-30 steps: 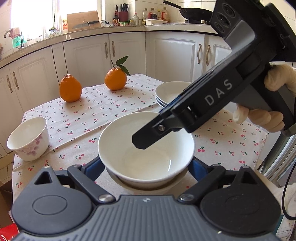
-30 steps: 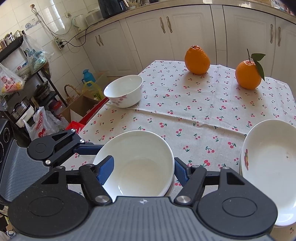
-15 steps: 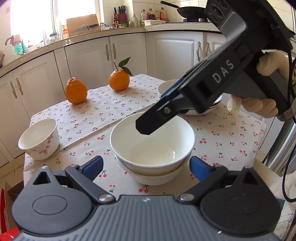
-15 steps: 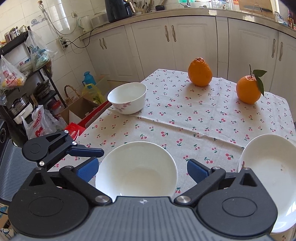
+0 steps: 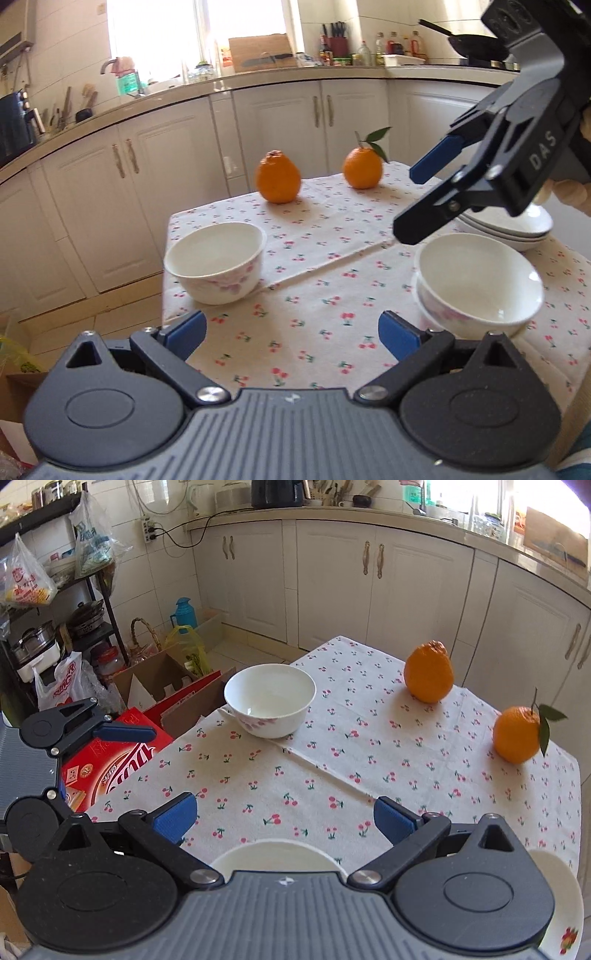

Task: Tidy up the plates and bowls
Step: 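Move the right gripper to a third white bowl and grasp its rim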

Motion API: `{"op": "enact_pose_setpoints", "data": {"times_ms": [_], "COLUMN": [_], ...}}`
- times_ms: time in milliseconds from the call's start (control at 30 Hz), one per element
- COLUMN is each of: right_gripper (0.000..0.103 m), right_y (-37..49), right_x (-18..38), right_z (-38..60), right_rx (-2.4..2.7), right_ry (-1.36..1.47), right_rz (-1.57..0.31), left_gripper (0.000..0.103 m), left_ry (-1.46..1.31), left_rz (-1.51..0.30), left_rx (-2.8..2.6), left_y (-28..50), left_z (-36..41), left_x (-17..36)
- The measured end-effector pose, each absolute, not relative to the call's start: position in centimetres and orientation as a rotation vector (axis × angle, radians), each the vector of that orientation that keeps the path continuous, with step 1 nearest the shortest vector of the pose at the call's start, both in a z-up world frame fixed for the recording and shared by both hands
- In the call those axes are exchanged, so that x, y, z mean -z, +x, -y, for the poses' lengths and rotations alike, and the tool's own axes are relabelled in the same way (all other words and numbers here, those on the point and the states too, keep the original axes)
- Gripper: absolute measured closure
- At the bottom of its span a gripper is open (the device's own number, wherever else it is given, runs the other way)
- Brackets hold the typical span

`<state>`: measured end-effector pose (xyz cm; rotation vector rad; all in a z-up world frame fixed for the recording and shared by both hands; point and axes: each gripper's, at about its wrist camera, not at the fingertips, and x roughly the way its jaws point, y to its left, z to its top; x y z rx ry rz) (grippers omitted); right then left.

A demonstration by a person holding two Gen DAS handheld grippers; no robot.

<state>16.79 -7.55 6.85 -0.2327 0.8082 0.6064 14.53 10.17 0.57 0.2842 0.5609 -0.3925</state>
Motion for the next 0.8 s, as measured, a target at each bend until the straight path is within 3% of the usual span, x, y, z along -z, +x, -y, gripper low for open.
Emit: {"op": "enact_pose_setpoints", "data": {"times_ms": [800], "right_gripper": [0.0], "right_y": [32.3], "right_x": [-4.0], "right_z": [0.1], "right_rx": [-0.79], "right_ry": [-0.246], "right_rz": [-0.963], "left_gripper": [0.004], "left_ry": [0.213], "left_rz": [-0.576], "left_rx": [0.35], "left_y": [25.0], "left_z": [-12.9], "left_x": [2.8]}}
